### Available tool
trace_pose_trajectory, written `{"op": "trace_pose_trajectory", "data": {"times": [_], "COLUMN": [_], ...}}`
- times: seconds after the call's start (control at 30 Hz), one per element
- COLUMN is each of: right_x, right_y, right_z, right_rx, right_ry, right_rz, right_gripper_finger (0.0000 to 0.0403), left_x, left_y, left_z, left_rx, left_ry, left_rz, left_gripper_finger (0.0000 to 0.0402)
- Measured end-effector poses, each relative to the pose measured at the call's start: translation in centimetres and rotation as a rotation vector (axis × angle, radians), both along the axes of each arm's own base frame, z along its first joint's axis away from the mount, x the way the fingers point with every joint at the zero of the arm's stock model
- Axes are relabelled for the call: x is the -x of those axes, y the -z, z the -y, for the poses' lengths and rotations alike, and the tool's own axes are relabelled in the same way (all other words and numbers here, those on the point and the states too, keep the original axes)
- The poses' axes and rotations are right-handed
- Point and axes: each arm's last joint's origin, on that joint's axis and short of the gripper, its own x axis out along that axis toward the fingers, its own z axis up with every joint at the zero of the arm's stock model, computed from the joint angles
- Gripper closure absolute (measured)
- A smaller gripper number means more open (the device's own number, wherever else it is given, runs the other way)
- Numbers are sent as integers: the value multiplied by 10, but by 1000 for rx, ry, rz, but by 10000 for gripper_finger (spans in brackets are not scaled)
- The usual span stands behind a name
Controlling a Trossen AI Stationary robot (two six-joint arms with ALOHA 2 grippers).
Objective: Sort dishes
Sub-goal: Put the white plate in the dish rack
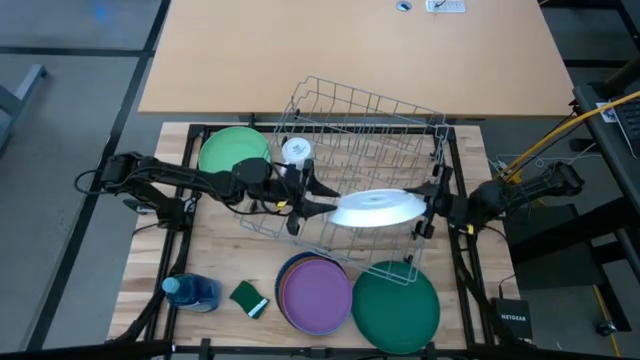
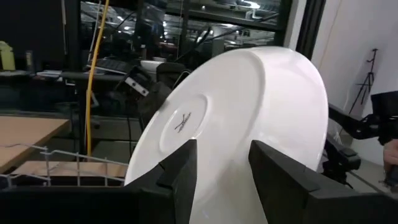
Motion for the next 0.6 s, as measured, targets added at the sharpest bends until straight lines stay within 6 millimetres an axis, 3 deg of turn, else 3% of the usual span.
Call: {"op": "trace_pose_trajectory", "data": {"times": [0.3, 0.6], "right_x": [-2, -9], "right_y": [5, -4], "right_z": [1, -3], "right_rx": [128, 298], "right_ry": [83, 28], "right_rz": [-73, -500], "right_gripper_finger": [351, 350], "left_x": [0, 0], "left_y": [0, 0], "left_z": [-13, -24], "left_rx": [-25, -20], "left_ry": [-39, -72], "left_rz": [7, 6], "left_gripper_finger": [260, 260]}}
